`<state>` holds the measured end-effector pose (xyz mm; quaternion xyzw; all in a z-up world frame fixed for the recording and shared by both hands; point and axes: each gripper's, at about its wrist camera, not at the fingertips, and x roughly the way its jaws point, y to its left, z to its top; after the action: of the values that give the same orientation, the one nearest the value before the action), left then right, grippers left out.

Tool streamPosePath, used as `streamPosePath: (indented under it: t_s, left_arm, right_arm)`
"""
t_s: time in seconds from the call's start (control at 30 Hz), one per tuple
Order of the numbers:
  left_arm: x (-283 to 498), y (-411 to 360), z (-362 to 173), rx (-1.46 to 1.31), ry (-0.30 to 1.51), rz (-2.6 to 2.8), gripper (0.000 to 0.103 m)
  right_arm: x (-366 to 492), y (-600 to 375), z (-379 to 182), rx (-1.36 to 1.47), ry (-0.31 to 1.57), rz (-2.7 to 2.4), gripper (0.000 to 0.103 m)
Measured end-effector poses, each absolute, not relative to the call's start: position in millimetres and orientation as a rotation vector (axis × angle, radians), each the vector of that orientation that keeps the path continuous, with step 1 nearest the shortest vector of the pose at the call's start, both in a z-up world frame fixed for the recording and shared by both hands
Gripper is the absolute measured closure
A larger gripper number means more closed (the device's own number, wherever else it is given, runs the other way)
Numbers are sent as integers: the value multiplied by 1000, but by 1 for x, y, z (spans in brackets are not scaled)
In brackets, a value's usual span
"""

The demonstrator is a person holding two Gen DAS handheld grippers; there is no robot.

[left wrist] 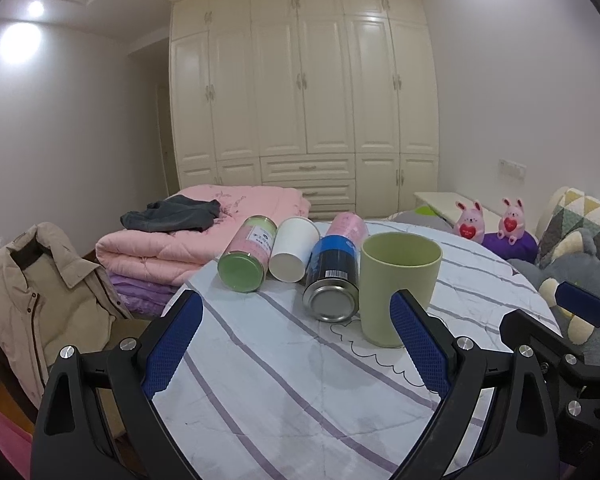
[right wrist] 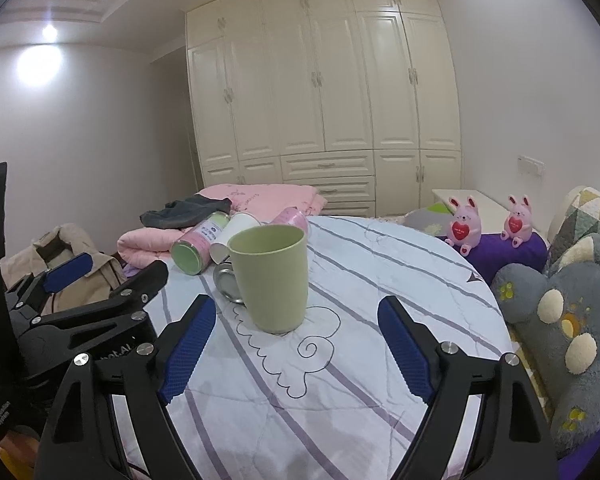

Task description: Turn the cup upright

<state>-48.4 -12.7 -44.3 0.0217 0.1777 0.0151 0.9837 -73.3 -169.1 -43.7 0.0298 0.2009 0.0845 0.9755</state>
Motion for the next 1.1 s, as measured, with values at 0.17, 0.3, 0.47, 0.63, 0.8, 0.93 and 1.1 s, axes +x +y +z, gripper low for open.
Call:
streamPosePath:
  t_s: [0.17, 0.3, 0.47, 0.63, 0.8, 0.93, 1.1]
  left_arm:
    - [-48, -12, -44, 43, 356, 29, 7]
    - [-47, -14, -44, 44, 359, 24, 7]
    - [-50, -15, -42, 47, 355, 19, 7]
    - [-51, -16, -41, 43, 353, 15, 7]
    - [-52, -17, -39, 49, 350, 15, 4]
    - [-51, -18, -39, 51, 351, 14, 4]
    - [-50, -19, -39, 53, 354, 12, 4]
  right_arm:
    - [-73, -171, -45, 65, 415, 168, 18]
    - [-73, -170, -45, 59, 416, 162, 18]
    - [-74, -168, -43, 56, 413, 170, 18]
    - [-75, -168, -44, 55, 414, 169, 18]
    - [-74, -169, -44, 54, 428, 163, 18]
    - [-74, -169, -43, 52, 427, 156, 18]
    - [-74, -169, -42, 51, 429, 152, 18]
